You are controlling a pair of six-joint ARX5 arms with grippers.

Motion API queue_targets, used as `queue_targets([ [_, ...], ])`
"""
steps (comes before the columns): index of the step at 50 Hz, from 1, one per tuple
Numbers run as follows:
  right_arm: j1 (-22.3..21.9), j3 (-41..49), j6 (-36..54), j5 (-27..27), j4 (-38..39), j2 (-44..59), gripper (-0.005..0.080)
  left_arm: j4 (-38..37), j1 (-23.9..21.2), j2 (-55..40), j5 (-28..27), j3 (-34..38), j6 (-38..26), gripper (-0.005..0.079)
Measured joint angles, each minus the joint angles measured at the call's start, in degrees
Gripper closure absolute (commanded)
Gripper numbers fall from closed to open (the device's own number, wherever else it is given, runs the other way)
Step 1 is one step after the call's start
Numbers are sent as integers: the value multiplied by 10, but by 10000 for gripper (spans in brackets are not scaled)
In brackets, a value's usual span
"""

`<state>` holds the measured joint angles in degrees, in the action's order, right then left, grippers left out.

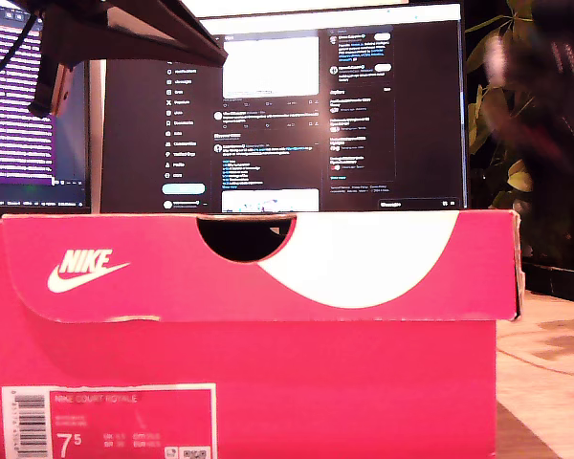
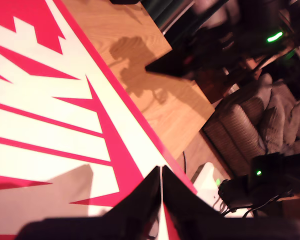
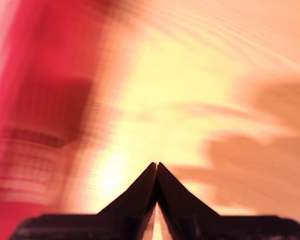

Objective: Close the red shoebox by pushing the lid with your left arm and holding the box in place with your right arm

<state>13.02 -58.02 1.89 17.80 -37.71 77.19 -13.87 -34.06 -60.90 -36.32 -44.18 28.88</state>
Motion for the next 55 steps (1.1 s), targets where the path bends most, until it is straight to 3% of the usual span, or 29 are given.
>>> queue_targets([
  [5,10,-22,-17,71,3,-4,764,0,0,0,0,0,-9,761],
  [10,23,-23,-19,106,-2,-5,765,0,0,0,0,0,-20,761],
  [32,84,-23,-20,112,2,14,764,-12,17,0,92,0,-87,761],
  [55,103,-23,1,83,12,71,764,-50,146,0,103,0,-170,761],
])
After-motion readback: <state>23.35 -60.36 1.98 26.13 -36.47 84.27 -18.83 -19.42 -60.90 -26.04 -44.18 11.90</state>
